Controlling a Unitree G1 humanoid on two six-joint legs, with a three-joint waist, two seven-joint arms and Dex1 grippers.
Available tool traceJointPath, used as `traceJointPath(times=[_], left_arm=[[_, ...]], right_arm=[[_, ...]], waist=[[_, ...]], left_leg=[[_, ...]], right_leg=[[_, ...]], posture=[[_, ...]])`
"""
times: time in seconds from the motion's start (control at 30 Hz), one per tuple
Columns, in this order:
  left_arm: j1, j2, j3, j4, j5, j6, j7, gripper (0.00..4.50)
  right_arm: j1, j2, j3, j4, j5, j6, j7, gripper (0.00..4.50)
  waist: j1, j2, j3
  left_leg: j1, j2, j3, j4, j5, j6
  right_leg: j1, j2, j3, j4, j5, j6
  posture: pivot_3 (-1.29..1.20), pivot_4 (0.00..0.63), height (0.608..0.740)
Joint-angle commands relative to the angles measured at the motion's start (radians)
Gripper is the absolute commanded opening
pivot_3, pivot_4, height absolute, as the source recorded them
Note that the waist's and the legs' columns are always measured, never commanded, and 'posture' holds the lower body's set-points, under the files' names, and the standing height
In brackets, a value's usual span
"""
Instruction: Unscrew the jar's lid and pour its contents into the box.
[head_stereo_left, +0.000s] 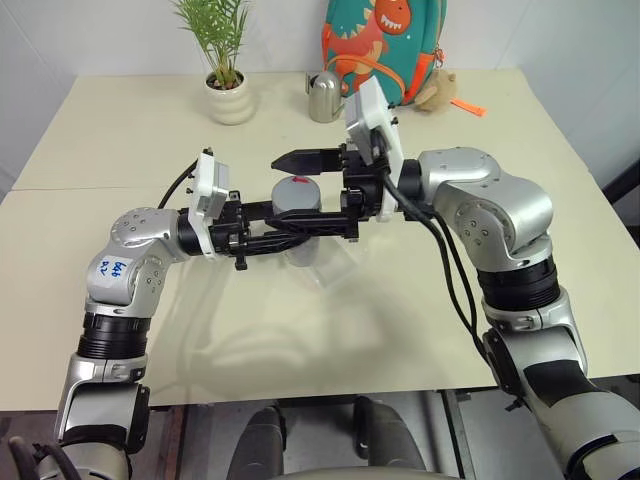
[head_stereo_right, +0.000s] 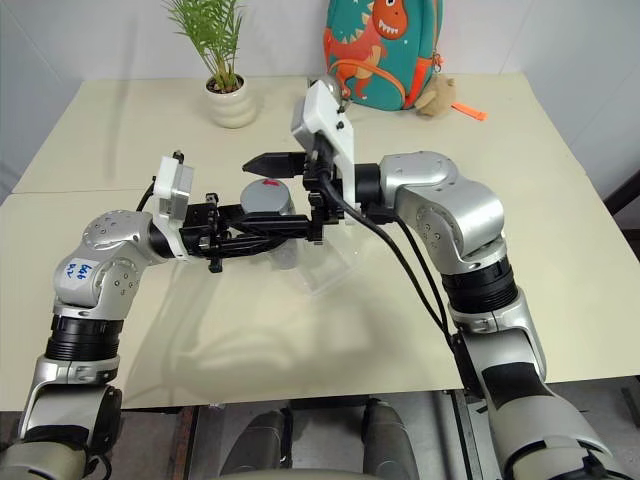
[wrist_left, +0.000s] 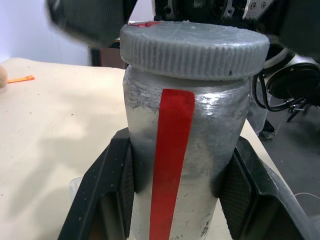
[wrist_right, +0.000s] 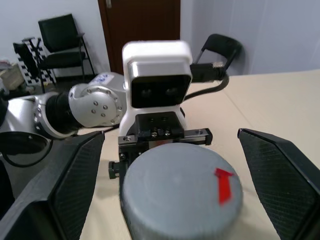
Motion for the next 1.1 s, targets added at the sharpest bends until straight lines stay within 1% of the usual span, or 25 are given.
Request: traceJointPath(times=[0.03,0.13,0.3,0.67,0.77,0.97,1.1], left_arm=[[-0.018,-0.003,0.008,-0.02,0.001,-0.019,0.004,1.86],[-0.019,-0.004,0.01,-0.019,-0.001,-0.021,0.007,1.86],[-0.014,0.001,0.01,-0.019,-0.001,-0.024,0.006,1.86],[-0.011,0.0,0.015,-0.017,0.003,-0.03,0.002,1.86],[-0.013,-0.001,0.015,-0.011,0.007,-0.034,0.003,1.86],[-0.015,0.004,0.019,-0.001,0.009,-0.043,-0.003,1.86],[-0.008,0.005,0.018,-0.005,0.011,-0.044,-0.003,1.86]], right_arm=[[-0.035,0.01,-0.01,0.012,-0.025,-0.033,-0.014,4.48],[-0.048,0.009,-0.023,0.044,-0.035,-0.043,-0.016,4.48],[-0.041,-0.038,-0.055,0.072,-0.034,-0.045,0.009,4.48],[0.02,-0.105,-0.076,0.05,-0.017,-0.035,0.037,4.48],[0.027,-0.116,-0.083,0.048,-0.012,-0.037,0.039,4.48],[0.053,-0.126,-0.092,-0.003,0.045,-0.025,0.091,4.48],[0.045,-0.113,-0.093,-0.01,0.052,-0.022,0.09,4.48]], waist=[[0.0,0.0,0.0],[-0.001,0.0,0.0],[-0.001,0.0,0.0],[0.0,0.0,0.0],[-0.001,0.0,0.0],[0.0,0.0,0.0],[-0.001,0.0,0.0]], left_leg=[[0.0,0.0,0.0,0.0,0.0,0.0],[0.0,0.0,0.0,0.0,0.0,0.0],[0.0,0.0,0.0,0.0,0.0,0.0],[0.0,0.0,0.0,0.0,0.0,0.0],[0.0,0.0,0.0,0.0,0.0,0.0],[0.0,0.0,0.001,0.0,0.0,0.0],[0.0,0.0,0.001,0.0,0.0,0.0]], right_leg=[[0.0,0.0,0.0,0.0,0.0,0.0],[0.0,0.0,0.0,0.0,0.0,0.0],[0.0,0.0,0.0,0.0,0.0,0.0],[0.0,0.0,0.0,0.0,0.0,0.0],[0.0,0.0,0.0,0.0,0.0,0.0],[0.0,0.0,0.001,0.0,0.0,0.0],[0.0,0.0,0.001,0.0,0.0,0.0]], posture=[[0.0,0.15,0.74],[0.0,0.15,0.74],[0.0,0.15,0.74],[0.0,0.15,0.74],[0.0,0.15,0.74],[0.0,0.15,0.74],[0.0,0.15,0.74]])
